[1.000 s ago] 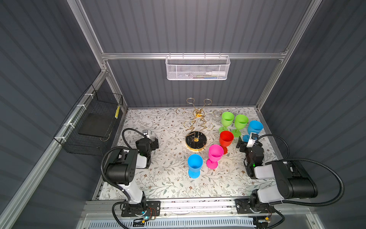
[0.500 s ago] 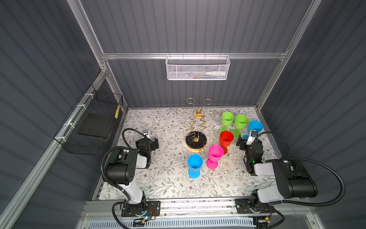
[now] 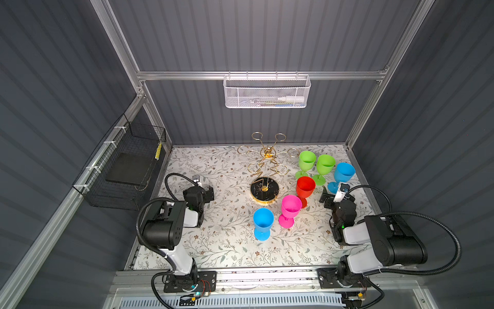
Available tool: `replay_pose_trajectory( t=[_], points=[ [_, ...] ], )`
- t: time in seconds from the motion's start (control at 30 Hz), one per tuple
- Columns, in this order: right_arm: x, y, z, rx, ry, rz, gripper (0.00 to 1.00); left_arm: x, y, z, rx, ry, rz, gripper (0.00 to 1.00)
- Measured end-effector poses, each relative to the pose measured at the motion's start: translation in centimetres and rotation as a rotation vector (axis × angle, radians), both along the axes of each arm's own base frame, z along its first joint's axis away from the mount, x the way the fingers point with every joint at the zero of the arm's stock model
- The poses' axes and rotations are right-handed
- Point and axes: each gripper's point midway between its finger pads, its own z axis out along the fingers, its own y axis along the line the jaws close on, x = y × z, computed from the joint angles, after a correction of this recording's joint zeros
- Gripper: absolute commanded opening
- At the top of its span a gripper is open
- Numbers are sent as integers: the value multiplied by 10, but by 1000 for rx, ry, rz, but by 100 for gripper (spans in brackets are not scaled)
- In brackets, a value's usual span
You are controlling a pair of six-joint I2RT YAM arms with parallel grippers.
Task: Take the wine glass off the wine glass rack
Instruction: Reset both arms
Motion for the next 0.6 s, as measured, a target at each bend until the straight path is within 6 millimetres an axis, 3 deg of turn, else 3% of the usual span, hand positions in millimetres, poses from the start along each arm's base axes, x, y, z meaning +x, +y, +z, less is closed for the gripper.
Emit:
replay_pose_trajectory(
  t=[0.23,0.6],
  points=[
    [27,-1,21,2,-13,-10,99,0,0,0,0,0,0,100],
    [25,-2,8,0,41,-13,99,0,0,0,0,0,0,100]
  ],
)
